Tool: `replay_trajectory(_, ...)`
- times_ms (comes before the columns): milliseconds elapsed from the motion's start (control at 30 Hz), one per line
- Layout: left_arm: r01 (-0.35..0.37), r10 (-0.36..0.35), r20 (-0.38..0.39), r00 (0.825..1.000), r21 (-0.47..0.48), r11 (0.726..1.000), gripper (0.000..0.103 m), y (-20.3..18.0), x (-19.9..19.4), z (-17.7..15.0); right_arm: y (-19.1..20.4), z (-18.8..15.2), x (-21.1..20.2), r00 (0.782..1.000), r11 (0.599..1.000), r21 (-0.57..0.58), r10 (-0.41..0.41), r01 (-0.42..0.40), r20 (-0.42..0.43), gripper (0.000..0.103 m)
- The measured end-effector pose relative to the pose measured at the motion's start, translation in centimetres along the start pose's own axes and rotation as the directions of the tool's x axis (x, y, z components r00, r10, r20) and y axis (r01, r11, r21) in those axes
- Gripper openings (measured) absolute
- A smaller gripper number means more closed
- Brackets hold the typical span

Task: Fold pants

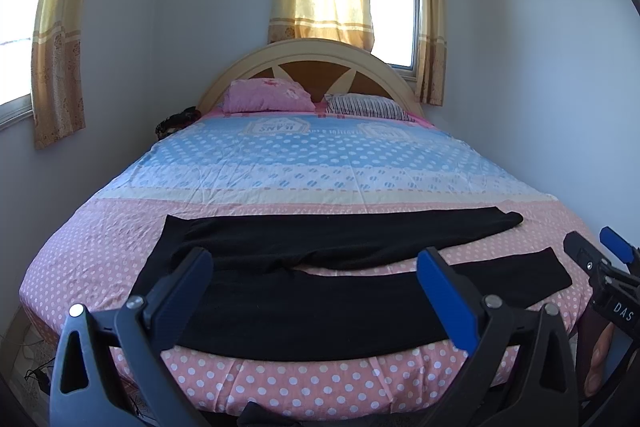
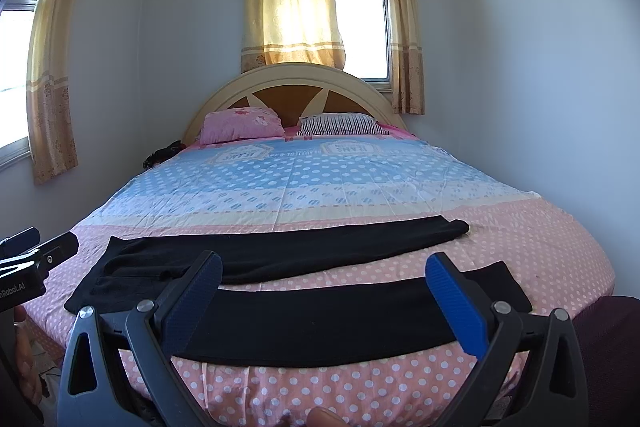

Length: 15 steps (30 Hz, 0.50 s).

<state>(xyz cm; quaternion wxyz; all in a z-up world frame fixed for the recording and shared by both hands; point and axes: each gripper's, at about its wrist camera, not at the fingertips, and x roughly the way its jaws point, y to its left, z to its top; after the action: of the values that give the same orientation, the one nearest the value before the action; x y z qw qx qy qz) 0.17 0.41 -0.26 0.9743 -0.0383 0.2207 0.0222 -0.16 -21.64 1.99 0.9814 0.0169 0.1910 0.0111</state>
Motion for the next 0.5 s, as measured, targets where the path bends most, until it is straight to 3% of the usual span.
replay_trajectory(500,-0.005,0.005,0.0,1.0,-0.012,1.0,0.103,-0.05,0.16,-0.44,0.0,-0.27,0.32,1.0,1.0,-0.004,-0.005,0.005,-0.009,0.102)
